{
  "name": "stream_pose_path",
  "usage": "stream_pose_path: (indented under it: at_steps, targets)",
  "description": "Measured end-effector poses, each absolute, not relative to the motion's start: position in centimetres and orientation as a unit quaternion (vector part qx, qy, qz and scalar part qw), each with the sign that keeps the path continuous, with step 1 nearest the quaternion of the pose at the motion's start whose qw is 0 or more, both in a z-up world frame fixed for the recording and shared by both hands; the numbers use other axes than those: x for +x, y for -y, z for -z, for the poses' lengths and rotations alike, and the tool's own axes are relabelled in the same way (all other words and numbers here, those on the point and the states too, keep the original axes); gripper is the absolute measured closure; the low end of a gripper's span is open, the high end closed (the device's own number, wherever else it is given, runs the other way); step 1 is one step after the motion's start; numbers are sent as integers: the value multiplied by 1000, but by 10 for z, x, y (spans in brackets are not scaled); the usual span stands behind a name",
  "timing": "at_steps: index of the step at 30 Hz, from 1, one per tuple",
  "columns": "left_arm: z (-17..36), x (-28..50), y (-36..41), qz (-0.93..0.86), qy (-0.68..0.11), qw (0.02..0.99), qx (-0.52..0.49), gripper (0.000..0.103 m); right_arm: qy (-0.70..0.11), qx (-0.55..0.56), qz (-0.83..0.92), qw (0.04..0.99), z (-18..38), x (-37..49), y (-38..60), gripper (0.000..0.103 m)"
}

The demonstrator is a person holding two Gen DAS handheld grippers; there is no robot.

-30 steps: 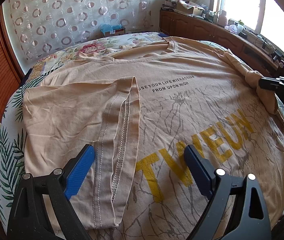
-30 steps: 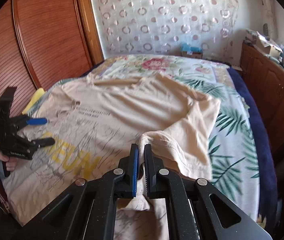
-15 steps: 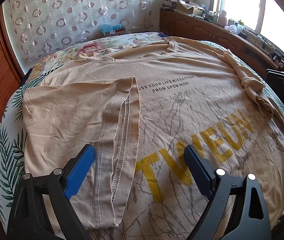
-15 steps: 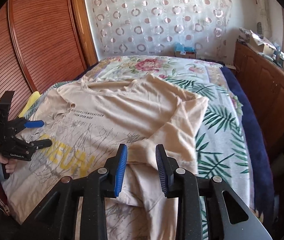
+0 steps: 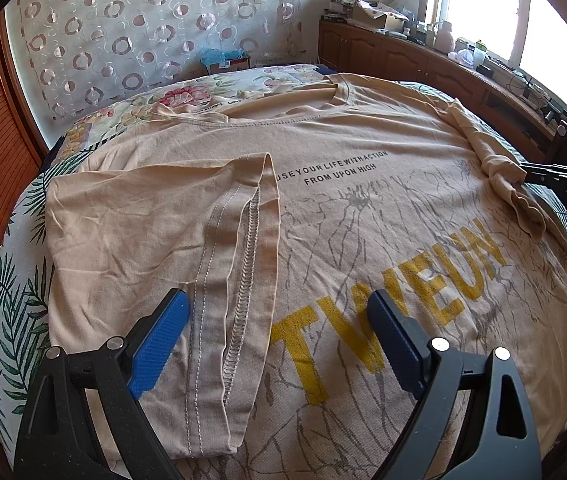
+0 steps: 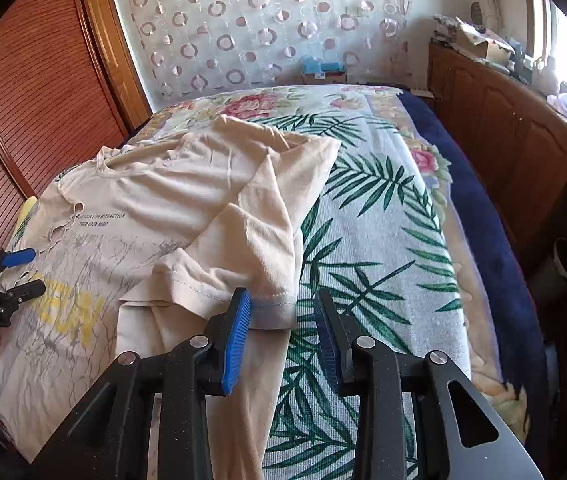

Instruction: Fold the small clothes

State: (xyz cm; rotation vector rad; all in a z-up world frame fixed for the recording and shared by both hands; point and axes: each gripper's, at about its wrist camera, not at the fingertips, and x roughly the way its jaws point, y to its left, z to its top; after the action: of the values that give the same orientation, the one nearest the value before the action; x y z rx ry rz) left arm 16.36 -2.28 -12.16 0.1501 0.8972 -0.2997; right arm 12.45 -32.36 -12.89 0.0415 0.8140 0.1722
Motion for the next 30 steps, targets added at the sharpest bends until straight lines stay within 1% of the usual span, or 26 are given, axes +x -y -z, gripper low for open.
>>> stream_pose_path:
  at_steps: [1, 2, 3, 6, 8, 9, 18, 22, 25, 27, 28, 30]
  targets:
    - [122, 164, 23, 144, -432, 888, 72, 12, -398, 21, -85, 913, 130, 125, 323, 68]
    - [121, 163, 23, 144, -432, 888, 72, 12, -398, 22, -86, 913, 130, 125, 323, 71]
    - [122, 164, 23, 144, -432, 888, 72, 12, -395, 22, -88, 914, 129, 125, 324, 82]
    - [122, 164, 23, 144, -432, 888, 72, 12, -377, 14, -98, 921, 122, 124, 322, 95]
    - [122, 164, 23, 144, -432, 888, 72, 12, -360, 17, -104, 927, 114, 123, 322, 99]
    - [122, 163, 23, 144, -432, 888, 72, 12, -352, 20, -112, 929, 110, 123, 321, 100]
    - [122, 164, 23, 144, -432, 888, 72, 12, -325, -23, -180, 928, 81, 148, 274, 100]
    - [122, 164, 23, 144, -432, 888, 72, 12, -326, -48, -208, 921, 79, 171, 242, 100]
    - [122, 164, 23, 144, -432, 888, 72, 12, -334, -49, -225, 914, 83, 189, 227, 100]
    - [122, 164, 23, 144, -432, 888, 72, 12, -325, -38, -234, 916, 86, 199, 224, 100]
    - [122, 164, 23, 144, -432, 888, 72, 12, -327, -34, -230, 916, 87, 204, 226, 97]
    - [122, 164, 23, 144, -432, 887, 72, 12, -326, -29, -225, 918, 88, 208, 229, 79]
